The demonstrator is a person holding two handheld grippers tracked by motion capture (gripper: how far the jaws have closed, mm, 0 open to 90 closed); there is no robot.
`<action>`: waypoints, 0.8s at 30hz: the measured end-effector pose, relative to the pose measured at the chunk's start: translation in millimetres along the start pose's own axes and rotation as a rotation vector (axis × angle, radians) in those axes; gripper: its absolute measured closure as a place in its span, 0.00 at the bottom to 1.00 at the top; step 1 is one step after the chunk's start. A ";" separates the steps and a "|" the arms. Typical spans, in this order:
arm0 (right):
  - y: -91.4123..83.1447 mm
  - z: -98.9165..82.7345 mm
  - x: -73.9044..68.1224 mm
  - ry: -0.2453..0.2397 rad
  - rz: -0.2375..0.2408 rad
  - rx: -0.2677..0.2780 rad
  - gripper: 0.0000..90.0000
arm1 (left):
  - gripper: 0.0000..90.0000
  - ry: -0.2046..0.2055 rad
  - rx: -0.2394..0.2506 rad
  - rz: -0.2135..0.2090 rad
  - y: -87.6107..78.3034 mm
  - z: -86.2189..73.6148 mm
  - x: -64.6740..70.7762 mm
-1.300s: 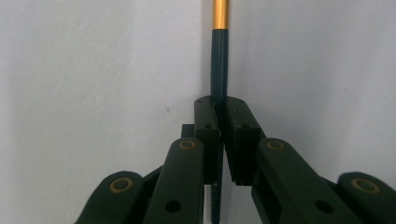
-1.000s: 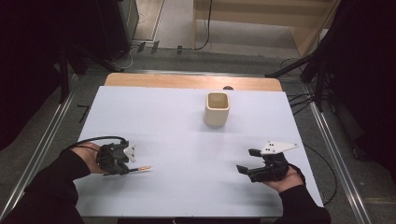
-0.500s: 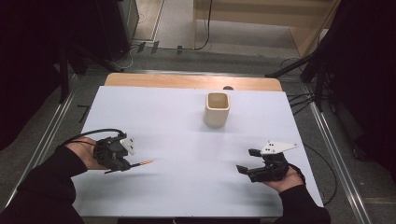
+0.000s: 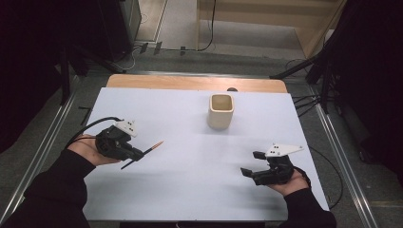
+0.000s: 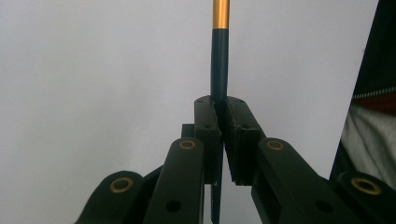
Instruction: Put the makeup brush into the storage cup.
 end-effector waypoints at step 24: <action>1.9 11.4 -7.5 0.002 0.053 0.068 0.21 | 0.95 -0.199 0.277 -0.081 16.8 16.2 0.3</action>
Point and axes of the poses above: each handheld gripper's, and its own axes: y roughly forward along the jaws, z roughly out of its top, x roughly to its right, the point moved 4 cm from there along y, roughly forward along the jaws, and after that the axes turned 4 degrees about x, right-handed, at the moved point
